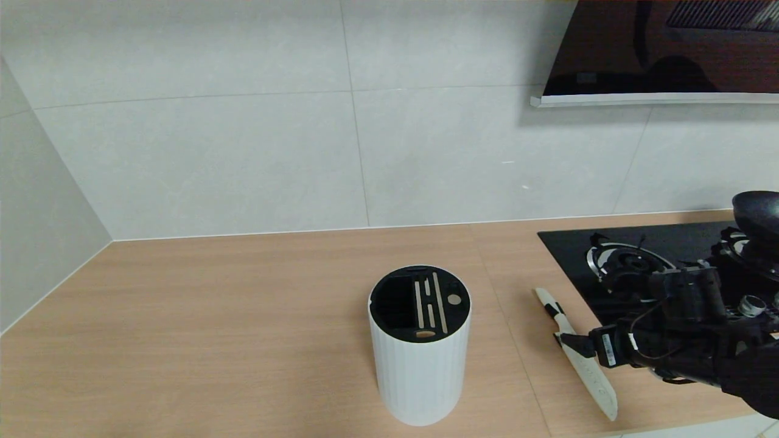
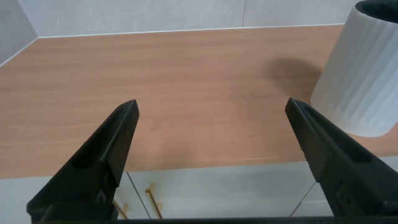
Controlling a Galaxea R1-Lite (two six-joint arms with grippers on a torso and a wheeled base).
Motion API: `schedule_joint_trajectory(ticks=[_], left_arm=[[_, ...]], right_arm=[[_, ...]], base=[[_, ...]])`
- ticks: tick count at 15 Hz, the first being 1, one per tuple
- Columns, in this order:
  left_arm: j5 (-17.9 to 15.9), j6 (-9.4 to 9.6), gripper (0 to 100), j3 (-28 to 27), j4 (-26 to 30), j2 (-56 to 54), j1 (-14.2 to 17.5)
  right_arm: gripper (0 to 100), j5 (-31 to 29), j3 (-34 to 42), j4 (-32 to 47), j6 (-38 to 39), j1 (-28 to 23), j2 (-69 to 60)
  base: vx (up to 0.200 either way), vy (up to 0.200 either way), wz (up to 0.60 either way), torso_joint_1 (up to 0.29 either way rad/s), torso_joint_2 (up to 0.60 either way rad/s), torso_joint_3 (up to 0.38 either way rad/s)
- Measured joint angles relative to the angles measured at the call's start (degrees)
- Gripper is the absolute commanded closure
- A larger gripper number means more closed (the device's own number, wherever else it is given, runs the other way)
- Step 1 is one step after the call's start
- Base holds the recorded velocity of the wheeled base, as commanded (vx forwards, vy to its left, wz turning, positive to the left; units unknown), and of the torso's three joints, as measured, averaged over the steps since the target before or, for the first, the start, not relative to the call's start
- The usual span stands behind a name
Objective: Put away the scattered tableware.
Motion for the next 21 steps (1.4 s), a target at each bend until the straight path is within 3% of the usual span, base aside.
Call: schedule_joint_trajectory(ticks=[10,21], left_arm=[[0.0,-0.02,0,0.0,0.0,0.0,0.0],[0.0,0.00,0,0.0,0.0,0.0,0.0]], right_arm=[[0,-2.2,-0.1,-15.6,0.2,-0.4,14.3],[0,-5.1,-1.7,-21.3,0.4,-1.0,21.6]], base=[[0.000,0.000,0.00,0.000,0.00,0.000],[0.000,0.000,0.00,0.000,0.00,0.000]])
